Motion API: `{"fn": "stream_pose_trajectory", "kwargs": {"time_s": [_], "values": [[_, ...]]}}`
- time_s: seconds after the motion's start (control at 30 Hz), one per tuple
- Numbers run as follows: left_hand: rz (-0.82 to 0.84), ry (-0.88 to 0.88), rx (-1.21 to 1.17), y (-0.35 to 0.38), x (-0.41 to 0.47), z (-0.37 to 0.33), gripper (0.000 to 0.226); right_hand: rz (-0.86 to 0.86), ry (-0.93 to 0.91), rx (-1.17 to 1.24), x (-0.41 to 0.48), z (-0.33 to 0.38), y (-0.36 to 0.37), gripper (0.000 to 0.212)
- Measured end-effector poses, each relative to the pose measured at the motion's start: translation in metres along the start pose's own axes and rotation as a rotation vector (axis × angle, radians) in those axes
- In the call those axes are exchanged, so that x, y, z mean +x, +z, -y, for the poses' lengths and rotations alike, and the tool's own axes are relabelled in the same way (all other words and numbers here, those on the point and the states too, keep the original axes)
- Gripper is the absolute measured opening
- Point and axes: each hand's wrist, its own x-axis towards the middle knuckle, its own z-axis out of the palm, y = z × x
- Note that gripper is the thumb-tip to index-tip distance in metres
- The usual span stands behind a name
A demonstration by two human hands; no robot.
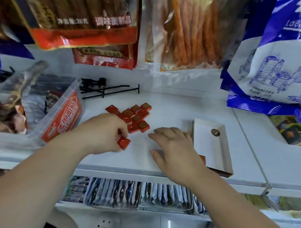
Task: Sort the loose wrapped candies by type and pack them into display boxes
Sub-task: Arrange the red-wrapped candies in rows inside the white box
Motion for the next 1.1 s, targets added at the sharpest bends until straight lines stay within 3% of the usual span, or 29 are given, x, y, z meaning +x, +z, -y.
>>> {"fn": "stream_pose_trajectory", "kwargs": {"time_s": [0.23, 0.37, 0.5, 0.6, 0.77, 0.9, 1.1], "values": [[-0.016, 0.039, 0.003, 0.005, 0.004, -0.001, 0.032, 0.266, 0.03, -0.123, 0.037, 0.018, 0.003, 0.063], [-0.067, 0.089, -0.082, 0.002, 0.001, -0.003, 0.023, 0.174, 0.028, -0.1, 0.033, 0.021, 0.006, 0.055], [-0.178, 0.106, -0.244, 0.0, -0.001, -0.012, 0.015, 0.051, 0.041, -0.086, 0.015, 0.016, 0.007, 0.027], [-0.119, 0.084, -0.442, 0.004, -0.002, -0.022, 0.02, 0.043, 0.077, -0.047, -0.001, 0.016, 0.0, 0.016], [0.025, 0.09, -0.502, 0.01, 0.004, -0.031, 0.009, 0.021, 0.068, -0.012, -0.017, 0.016, 0.0, 0.032], [0.113, 0.102, -0.338, 0.015, 0.003, -0.034, 0.018, 0.031, 0.036, 0.052, -0.012, 0.013, 0.006, 0.056], [0.099, 0.113, -0.353, 0.024, 0.006, -0.034, 0.018, 0.01, 0.039, -0.081, -0.026, 0.006, 0.004, 0.014]]}}
